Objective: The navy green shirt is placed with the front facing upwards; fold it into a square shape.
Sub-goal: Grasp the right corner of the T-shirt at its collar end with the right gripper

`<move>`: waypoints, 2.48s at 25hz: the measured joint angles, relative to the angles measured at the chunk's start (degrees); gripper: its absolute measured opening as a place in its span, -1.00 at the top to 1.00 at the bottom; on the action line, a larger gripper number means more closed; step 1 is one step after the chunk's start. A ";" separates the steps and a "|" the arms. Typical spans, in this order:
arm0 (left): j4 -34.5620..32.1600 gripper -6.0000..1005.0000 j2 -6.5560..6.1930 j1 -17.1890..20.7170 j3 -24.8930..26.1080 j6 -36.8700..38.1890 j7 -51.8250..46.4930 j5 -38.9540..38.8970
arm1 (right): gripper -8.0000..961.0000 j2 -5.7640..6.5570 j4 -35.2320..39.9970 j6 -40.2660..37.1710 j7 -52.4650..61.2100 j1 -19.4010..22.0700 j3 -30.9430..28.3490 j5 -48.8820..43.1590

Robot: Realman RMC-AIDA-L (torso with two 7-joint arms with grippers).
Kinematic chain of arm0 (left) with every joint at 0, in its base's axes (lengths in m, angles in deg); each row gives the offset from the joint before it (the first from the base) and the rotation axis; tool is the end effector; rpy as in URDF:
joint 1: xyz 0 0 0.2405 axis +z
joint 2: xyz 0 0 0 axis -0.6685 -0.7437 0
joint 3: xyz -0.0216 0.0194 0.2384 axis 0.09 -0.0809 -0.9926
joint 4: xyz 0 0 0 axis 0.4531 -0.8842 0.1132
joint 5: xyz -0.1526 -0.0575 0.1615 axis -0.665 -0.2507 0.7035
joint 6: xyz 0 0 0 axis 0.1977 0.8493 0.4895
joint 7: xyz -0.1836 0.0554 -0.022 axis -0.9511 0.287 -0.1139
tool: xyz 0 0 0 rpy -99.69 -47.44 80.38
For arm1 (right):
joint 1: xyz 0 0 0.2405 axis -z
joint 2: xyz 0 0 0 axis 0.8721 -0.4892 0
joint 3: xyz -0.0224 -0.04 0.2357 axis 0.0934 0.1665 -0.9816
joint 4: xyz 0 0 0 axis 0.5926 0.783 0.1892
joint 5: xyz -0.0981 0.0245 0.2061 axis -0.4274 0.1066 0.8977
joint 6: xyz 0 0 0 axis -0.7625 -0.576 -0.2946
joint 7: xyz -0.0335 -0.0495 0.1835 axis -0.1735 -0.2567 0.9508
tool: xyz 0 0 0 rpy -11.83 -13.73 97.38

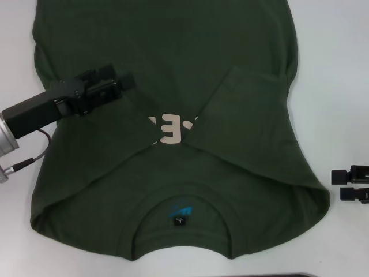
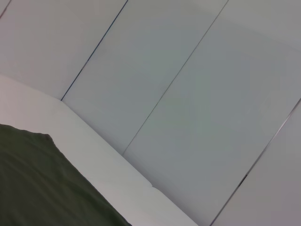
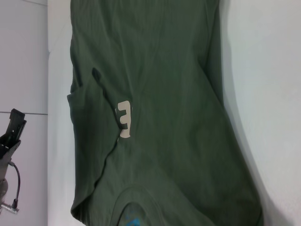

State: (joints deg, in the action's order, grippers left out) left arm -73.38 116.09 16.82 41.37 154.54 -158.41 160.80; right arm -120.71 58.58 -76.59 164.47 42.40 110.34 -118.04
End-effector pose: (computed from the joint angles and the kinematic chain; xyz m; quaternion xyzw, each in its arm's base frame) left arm -0.2514 0.3283 -0.0359 -0.8285 -0.3727 -0.3972 0.1298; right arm 0.3617 0.2406 0.0162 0.6644 -0.7299 -0.1609 0.0013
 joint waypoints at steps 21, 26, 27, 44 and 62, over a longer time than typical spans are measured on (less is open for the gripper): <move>0.00 -0.76 0.00 -0.10 0.10 -0.04 0.00 0.00 | -0.83 -4.89 12.99 -4.43 7.99 -2.68 0.49 -6.35; 0.00 -0.76 0.00 -0.10 0.06 -0.10 0.00 0.00 | -0.83 -4.99 12.99 -4.29 8.66 -2.80 0.59 -7.32; 0.00 -0.76 0.00 -0.11 0.04 -0.12 0.00 0.00 | -0.83 -5.01 12.99 -4.17 8.75 -2.81 0.62 -7.42; -0.01 -0.76 0.00 -0.28 0.00 -0.53 0.00 0.00 | -0.83 -5.05 10.29 -1.53 9.00 -3.33 2.49 -7.62; 0.00 -0.76 -0.07 -0.35 0.00 -0.62 0.00 0.00 | -0.53 -4.79 10.04 -0.93 10.14 -4.38 2.56 -9.02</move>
State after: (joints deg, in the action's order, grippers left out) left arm -73.38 116.02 16.47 41.37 153.92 -158.41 160.80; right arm -125.50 68.62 -77.52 174.61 38.02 112.90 -127.06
